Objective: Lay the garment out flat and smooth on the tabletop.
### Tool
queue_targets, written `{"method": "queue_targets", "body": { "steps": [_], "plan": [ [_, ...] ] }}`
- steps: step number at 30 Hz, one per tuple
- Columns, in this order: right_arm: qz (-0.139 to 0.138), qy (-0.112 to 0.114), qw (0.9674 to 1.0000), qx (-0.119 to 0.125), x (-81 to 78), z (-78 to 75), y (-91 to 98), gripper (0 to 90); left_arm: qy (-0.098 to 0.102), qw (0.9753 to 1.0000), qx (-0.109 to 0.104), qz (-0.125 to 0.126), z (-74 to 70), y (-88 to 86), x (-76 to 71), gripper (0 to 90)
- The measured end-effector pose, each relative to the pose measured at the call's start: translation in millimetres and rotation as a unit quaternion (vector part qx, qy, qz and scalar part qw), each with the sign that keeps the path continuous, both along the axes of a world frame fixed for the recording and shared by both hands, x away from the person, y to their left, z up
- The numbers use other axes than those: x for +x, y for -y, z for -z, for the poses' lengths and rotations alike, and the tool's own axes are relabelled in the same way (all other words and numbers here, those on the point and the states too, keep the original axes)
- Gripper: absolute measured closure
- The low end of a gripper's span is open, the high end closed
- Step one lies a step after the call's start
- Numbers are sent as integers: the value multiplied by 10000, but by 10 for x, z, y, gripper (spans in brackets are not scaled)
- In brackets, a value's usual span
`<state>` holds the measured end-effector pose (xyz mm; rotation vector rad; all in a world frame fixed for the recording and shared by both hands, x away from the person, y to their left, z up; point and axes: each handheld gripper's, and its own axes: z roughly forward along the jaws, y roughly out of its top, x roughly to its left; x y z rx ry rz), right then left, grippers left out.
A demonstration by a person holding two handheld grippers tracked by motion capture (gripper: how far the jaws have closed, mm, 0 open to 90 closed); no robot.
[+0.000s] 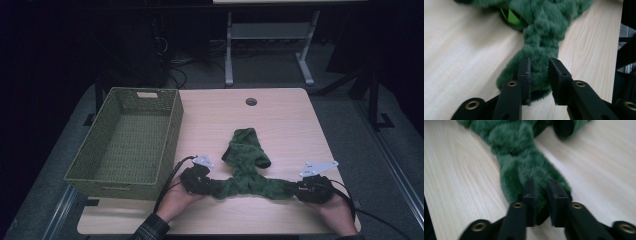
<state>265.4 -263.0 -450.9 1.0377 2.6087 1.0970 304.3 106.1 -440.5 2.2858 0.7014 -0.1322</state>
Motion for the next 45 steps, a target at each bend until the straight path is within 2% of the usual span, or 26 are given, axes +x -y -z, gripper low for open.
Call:
{"method": "queue_targets", "body": {
  "steps": [4, 9, 11, 18, 20, 22, 23, 25, 30, 33, 34, 35, 37, 42, 45],
  "plan": [
    [98, 56, 9998, 144, 84, -66, -12, 681, 150, 9997, -91, -148, -115, 16, 120, 614],
    [106, 132, 9996, 211, 240, -120, -81, 611, 329, 9989, -165, -303, -229, 87, 279, 494],
    [97, 132, 9992, 356, 313, -111, -117, 600, 386, 9982, -228, -395, -268, 114, 365, 470],
    [130, 155, 9992, 341, 512, -117, -244, 591, 618, 9966, -183, -520, -335, 199, 627, 448],
    [151, 127, 9992, 355, 549, -108, -258, 583, 655, 9964, -132, -530, -329, 224, 715, 438],
    [160, 88, 9993, 319, 586, -85, -268, 582, 605, 9963, -187, -581, -297, 265, 799, 429],
    [167, 68, 9993, 340, 602, -75, -268, 577, 613, 9965, -123, -546, -281, 278, 836, 423],
    [174, 30, 9992, 345, 635, -51, -278, 566, 570, 9965, -175, -583, -232, 312, 878, 416],
    [147, -51, 9990, 420, 681, 4, -314, 518, 479, 9976, -176, -470, -131, 371, 912, 403],
    [153, -47, 9989, 440, 687, 6, -326, 504, 426, 9984, -28, -374, -57, 415, 909, 403],
    [191, -89, 9987, 474, 688, 5, -332, 504, 395, 9984, -51, -403, -29, 433, 903, 404],
    [196, -88, 9986, 483, 697, 9, -337, 500, 391, 9987, 23, -339, -12, 433, 904, 410],
    [227, -108, 9985, 481, 717, 23, -342, 495, 345, 9989, -20, -327, 8, 438, 892, 469],
    [238, -187, 9984, 471, 759, 75, -364, 495, 321, 9993, 44, -164, 36, 439, 863, 701],
    [248, -216, 9982, 499, 773, 89, -373, 502, 283, 9995, 92, -74, 35, 442, 848, 790]
  ]
}}
